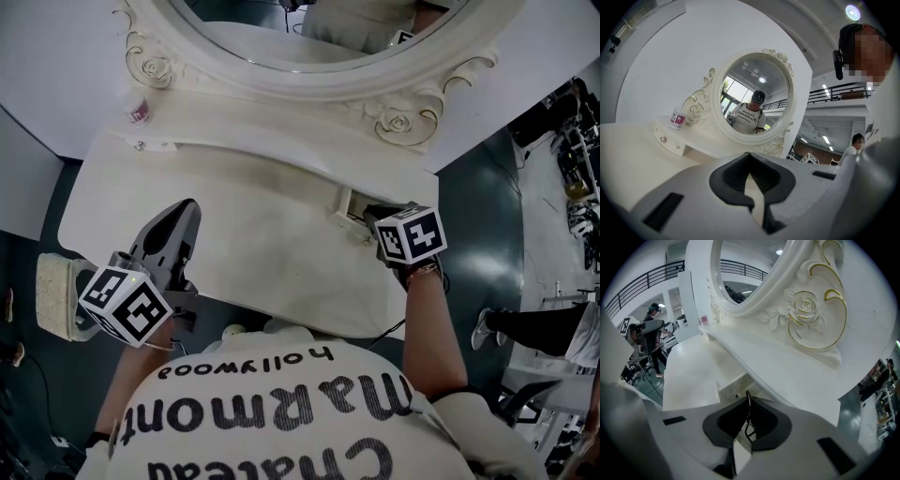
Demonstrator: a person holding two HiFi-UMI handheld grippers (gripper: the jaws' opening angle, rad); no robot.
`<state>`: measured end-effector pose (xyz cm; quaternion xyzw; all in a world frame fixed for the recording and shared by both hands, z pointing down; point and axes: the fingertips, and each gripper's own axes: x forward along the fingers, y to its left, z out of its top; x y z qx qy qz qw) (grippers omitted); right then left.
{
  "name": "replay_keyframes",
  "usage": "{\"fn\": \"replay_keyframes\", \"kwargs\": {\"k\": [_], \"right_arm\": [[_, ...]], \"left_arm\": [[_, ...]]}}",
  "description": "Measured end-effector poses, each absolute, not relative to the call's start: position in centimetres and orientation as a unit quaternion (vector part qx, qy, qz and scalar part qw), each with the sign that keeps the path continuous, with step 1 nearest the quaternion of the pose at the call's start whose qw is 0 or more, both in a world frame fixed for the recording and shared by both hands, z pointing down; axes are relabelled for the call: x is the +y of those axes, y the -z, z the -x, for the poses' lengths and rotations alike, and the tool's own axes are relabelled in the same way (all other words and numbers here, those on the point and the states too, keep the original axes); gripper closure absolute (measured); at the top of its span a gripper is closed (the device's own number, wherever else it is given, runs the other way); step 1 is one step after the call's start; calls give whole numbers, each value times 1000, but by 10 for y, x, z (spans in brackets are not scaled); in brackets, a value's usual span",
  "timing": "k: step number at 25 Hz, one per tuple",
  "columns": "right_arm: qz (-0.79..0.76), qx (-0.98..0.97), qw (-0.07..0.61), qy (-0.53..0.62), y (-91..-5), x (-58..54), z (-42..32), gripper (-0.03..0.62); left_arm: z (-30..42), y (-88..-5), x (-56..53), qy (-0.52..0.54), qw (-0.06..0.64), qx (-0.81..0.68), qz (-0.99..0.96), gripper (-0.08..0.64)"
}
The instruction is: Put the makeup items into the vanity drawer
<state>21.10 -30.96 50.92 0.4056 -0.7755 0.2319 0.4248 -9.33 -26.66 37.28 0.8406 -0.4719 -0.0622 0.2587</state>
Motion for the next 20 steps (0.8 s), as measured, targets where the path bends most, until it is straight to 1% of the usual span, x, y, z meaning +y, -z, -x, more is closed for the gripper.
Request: {"fn": "replay_keyframes", "kwargs": {"k": [15, 20], "right_arm": [[-408, -776, 420, -232, -505, -310, -212, 552], [-408, -779, 415, -235, -502, -310, -212, 535]], "left_arm": [[95, -371, -269, 68, 258, -474, -839, 552], [94, -370, -270, 70, 259, -473, -839, 552]]}}
